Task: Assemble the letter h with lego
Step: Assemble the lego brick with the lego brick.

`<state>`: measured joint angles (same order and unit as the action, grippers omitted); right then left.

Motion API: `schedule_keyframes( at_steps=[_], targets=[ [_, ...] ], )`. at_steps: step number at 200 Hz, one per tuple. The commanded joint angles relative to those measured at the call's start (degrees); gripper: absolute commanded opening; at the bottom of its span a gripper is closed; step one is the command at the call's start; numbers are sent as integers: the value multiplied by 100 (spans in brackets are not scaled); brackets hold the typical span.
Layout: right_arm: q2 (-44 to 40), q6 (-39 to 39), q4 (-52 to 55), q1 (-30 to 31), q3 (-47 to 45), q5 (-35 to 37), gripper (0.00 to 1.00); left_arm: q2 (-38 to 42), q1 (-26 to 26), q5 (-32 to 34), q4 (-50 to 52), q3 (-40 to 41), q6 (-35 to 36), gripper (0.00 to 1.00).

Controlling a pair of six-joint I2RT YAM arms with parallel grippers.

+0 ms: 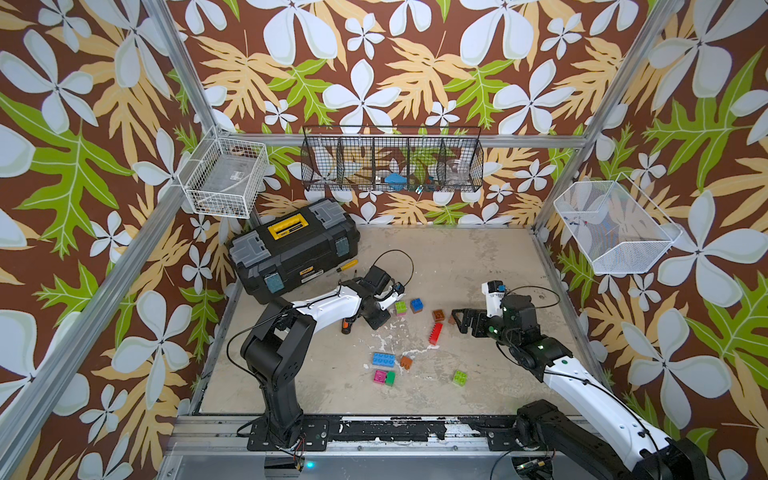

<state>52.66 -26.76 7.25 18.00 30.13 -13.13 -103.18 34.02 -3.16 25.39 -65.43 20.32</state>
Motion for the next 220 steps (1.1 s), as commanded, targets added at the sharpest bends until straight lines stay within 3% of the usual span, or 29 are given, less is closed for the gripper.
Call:
schedule_keyframes(
  at_steps=[1, 34, 220],
  targets=[
    [-3, 44, 68, 1, 13, 64, 100, -10, 8, 43, 107, -10, 146, 25],
    [36, -28, -21, 1, -27, 21, 100, -85, 4, 26, 148, -93, 252, 30],
    [22, -41, 82, -4, -59, -207, 100, -559, 8, -402, 517, -86, 640, 27]
  ],
)
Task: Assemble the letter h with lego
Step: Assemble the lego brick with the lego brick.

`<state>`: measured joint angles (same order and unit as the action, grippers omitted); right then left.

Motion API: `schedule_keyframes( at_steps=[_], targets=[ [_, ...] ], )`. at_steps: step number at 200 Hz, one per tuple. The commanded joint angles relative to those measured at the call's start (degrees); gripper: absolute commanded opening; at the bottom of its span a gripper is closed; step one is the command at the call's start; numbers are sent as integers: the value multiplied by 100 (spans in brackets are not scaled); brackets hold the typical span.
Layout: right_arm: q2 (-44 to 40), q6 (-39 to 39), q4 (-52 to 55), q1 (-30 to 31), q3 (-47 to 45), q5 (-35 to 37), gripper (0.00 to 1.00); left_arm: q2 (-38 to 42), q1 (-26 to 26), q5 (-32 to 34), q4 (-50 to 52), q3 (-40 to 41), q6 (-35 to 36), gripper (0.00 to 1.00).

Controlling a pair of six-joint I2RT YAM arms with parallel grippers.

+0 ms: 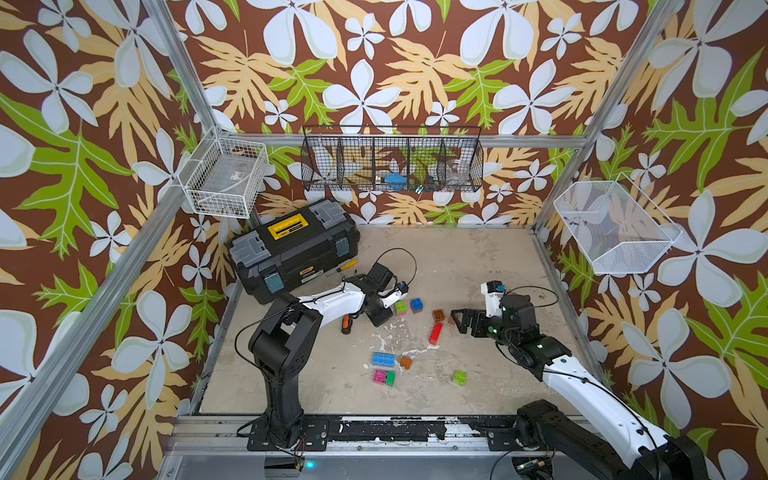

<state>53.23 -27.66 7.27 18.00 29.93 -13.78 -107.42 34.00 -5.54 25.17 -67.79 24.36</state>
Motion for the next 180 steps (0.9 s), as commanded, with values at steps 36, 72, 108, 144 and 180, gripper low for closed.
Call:
schedule_keyframes(
  at_steps=[36, 72, 108, 144, 180],
  targets=[
    [127, -21, 312, -3, 94, 14, 100, -64, 10, -304, 542, 190, 523, 27],
    [218, -437, 603, 1, 261, 663, 100, 429, 11, -702, 209, 217, 463, 31],
    [405, -475, 562, 2, 326, 395, 95, 947, -57, -706, -54, 219, 355, 51],
    [1114, -471, 661, 272, 846, -37, 87, 1443, -484, -1171, -268, 443, 261, 63],
    [1848, -174, 784, 927, 1451, 16, 87, 1722, -734, -1299, -276, 716, 254, 65]
  ],
)
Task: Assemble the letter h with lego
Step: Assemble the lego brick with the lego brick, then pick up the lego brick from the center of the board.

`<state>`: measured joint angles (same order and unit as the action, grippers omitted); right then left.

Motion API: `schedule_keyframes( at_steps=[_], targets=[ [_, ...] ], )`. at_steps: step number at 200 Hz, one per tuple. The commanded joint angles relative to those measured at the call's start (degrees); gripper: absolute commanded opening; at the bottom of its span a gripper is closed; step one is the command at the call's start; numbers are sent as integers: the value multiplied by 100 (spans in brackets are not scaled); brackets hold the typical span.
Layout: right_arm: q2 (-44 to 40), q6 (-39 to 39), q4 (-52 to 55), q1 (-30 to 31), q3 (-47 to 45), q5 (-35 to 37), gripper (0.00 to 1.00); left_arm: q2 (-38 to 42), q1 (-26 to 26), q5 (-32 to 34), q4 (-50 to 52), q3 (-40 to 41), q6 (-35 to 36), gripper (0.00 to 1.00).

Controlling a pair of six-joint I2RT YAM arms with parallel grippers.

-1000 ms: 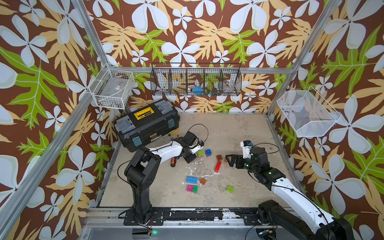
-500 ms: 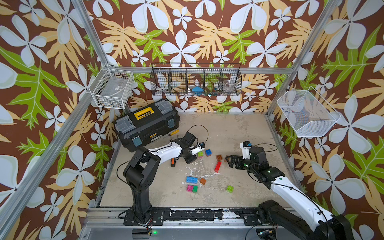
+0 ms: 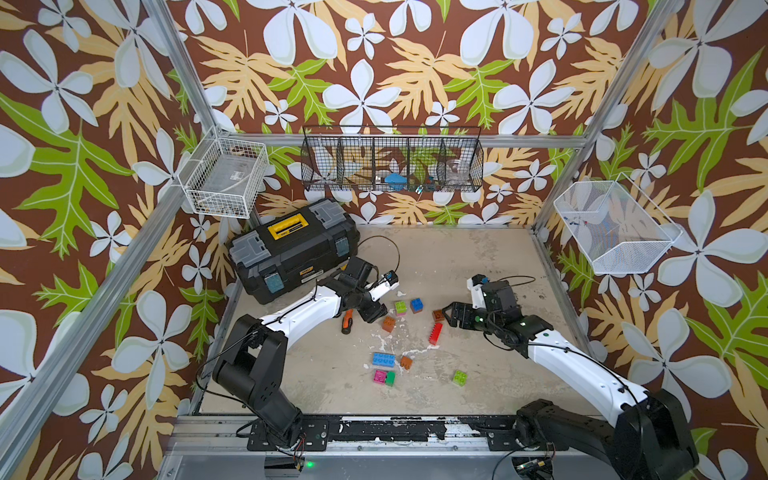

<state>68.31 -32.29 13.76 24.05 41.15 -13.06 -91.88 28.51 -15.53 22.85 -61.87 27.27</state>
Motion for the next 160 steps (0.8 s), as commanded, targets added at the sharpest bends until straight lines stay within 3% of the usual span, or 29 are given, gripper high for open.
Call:
schedule_keyframes(
  at_steps=[1, 35, 64, 93, 160],
  targets=[
    [362, 309, 144, 347, 358, -61, 87, 182, -204, -309, -44, 136, -41, 66],
    [1327, 497, 615, 1068, 1387, 283, 74, 740, -1203, -641, -488, 769, -341, 68],
    [2181, 724, 912, 1700, 2257, 845, 74, 1056, -2219, -1015, -817, 1262, -447, 70],
    [2901, 838, 1158, 1944, 2903, 830, 74, 1467, -2963, -1237, -1500, 1829, -876, 75],
    [3614, 727, 913, 2148, 2830, 817, 71, 1674, -3264, -979, -2364, 2552, -934, 75]
  ],
)
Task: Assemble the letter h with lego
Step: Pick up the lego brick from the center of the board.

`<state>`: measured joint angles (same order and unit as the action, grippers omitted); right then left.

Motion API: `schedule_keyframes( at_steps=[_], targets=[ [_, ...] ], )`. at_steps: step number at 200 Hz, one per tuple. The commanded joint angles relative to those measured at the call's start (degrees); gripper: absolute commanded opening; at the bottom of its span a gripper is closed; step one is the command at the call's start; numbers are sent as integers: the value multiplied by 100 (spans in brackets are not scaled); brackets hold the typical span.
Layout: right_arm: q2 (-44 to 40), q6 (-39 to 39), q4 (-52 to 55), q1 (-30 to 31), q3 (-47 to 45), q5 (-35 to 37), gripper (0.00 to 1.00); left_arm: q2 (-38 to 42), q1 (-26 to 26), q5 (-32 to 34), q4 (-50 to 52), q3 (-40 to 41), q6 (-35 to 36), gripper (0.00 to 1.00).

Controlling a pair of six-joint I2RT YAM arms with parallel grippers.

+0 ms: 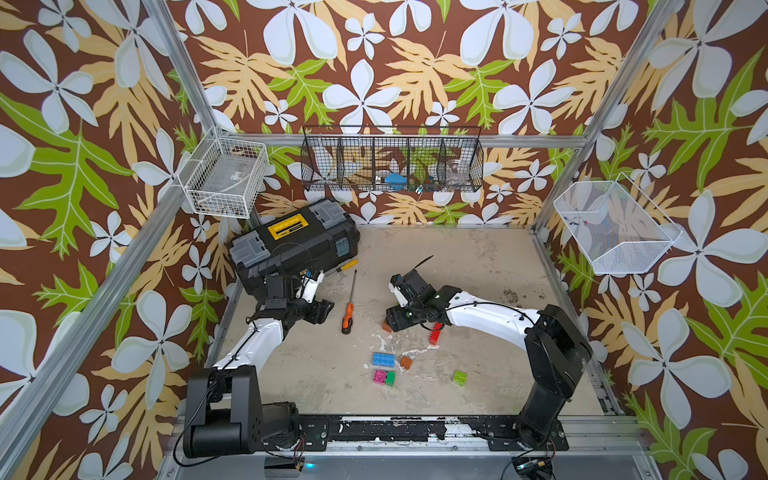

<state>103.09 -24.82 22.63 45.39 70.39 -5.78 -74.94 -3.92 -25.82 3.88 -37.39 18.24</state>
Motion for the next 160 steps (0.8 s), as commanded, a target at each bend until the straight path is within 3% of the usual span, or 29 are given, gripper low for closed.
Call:
schedule_keyframes(
  at_steps=[1, 24, 66, 82, 99, 117, 121, 129, 160],
  targets=[
    [144, -22, 28, 15, -95, 96, 71, -21, -21, 55, -476, 115, -31, 75],
    [216, -36, 181, 22, -29, 325, 70, -12, -69, 82, -669, 265, -33, 76],
    [-243, -19, 320, 22, 76, 243, 72, 78, -99, 122, -868, 469, 0, 76],
    [-523, -116, 295, 12, -73, 514, 73, 133, -117, 167, -943, 537, -14, 77],
    [-719, -424, 432, -7, -252, 1195, 72, 260, -159, 208, -966, 601, -1, 79],
    [-864, -924, 743, -34, -411, 1970, 70, 405, -188, 331, -1144, 711, -89, 91],
    [-900, -1046, 806, -38, -454, 2106, 69, 430, -191, 367, -1170, 730, -113, 99],
    [-956, -1355, 889, -39, -552, 2369, 68, 461, -197, 410, -1201, 755, -136, 100],
    [-964, -2102, 755, -116, -924, 2335, 66, 438, -198, 376, -1168, 737, -128, 100]
  ],
)
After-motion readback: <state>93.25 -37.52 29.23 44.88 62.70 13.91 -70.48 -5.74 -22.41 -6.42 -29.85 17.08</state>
